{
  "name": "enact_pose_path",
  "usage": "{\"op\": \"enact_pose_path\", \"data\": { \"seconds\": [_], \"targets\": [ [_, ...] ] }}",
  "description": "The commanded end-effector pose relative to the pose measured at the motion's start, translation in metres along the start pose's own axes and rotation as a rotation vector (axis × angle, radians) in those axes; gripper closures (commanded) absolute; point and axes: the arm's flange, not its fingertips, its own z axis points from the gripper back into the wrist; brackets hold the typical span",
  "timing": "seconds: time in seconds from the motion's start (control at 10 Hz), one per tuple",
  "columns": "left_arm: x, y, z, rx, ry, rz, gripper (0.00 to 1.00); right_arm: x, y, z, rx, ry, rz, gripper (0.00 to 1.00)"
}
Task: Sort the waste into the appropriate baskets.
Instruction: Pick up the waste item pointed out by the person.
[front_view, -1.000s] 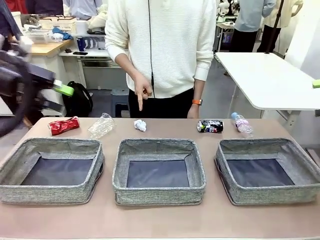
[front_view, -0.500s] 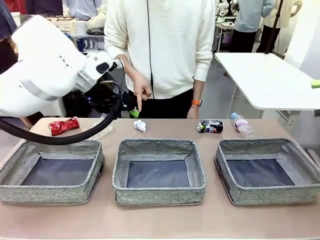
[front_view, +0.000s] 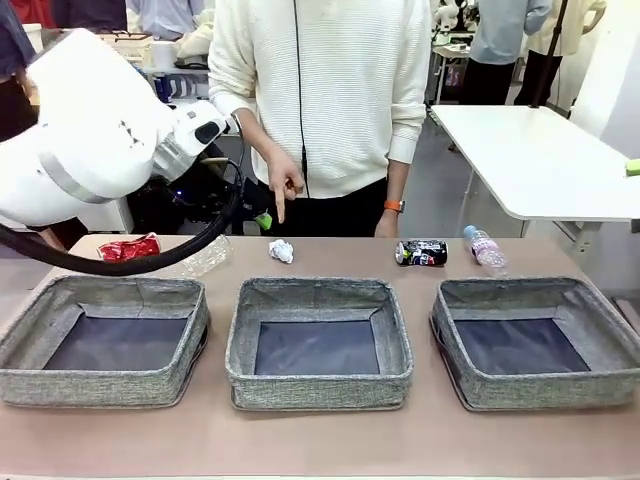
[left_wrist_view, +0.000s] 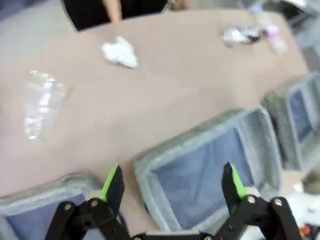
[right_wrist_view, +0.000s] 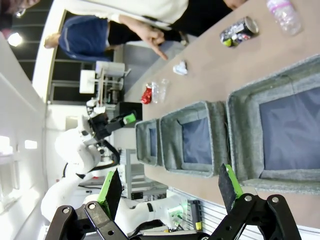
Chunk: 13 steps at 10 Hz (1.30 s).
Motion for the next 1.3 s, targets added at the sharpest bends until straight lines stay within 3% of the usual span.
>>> {"op": "enact_pose_path", "data": {
  "seconds": [0.0,0.3,0.7,0.9,1.2],
  "targets": [
    [0.051,-0.010,-0.046,0.182,0.080,0.117,0.00,0.003,0.000,-0.001,0.033,-0.007,0.026,0.00],
    [0.093,-0.011,-0.108,0.265,0.192,0.112,0.00,0.003,0.000,-0.001,0.033,-0.007,0.026,0.00],
    [0.121,-0.002,-0.167,0.304,0.214,0.157,0.00,0.003,0.000,-0.001,0.033,-0.007,0.026,0.00],
    [0.130,0.011,-0.191,0.347,0.149,0.191,0.00,0.003,0.000,-0.001,0.033,-0.007,0.026,0.00],
    [0.134,0.035,-0.218,0.314,0.090,0.206,0.00,0.003,0.000,-0.001,0.033,-0.007,0.026,0.00]
  ]
}}
